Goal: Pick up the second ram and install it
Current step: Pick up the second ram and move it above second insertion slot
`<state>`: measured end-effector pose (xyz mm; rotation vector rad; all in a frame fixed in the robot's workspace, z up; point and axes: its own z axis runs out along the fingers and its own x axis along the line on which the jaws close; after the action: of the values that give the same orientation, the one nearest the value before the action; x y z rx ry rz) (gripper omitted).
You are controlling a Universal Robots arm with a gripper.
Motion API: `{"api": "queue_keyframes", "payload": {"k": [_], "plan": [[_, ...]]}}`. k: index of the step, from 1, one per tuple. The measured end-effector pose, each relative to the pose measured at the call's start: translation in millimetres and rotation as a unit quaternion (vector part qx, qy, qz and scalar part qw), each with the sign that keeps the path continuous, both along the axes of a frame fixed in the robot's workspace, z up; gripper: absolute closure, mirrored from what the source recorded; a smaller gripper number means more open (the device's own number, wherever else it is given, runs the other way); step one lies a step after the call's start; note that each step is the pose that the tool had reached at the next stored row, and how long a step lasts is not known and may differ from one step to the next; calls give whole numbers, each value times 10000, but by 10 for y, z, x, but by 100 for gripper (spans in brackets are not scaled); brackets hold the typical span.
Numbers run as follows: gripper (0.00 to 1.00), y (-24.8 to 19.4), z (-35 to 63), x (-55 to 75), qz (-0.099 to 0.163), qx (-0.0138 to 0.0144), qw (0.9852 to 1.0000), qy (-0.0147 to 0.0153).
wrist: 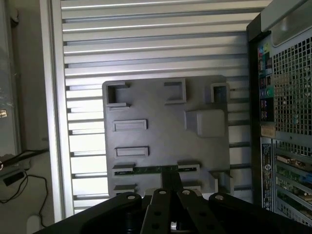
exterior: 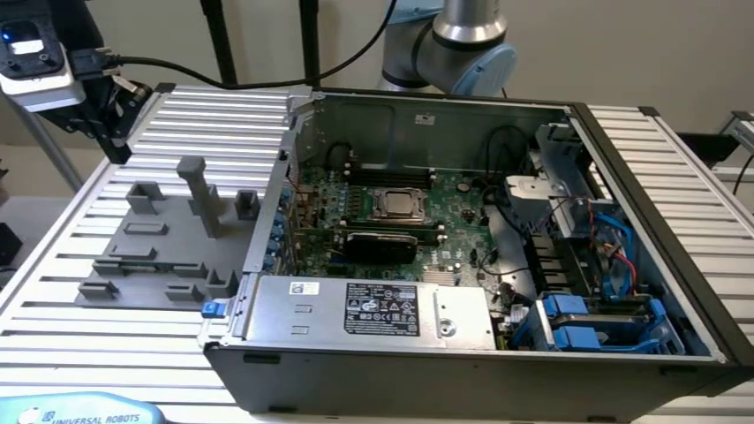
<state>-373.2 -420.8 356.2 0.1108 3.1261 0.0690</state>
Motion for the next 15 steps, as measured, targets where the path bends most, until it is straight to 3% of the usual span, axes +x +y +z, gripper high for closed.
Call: {"api": "queue_keyframes", "payload": {"k": [3,8,11,15], "plan": [[89,0,0,-1,92,0,10000,0],[89,0,-6,0,523,0,9986,1],[89,0,-13,0,792,0,9969,0],[89,0,-23,0,1158,0,9933,0]]}}
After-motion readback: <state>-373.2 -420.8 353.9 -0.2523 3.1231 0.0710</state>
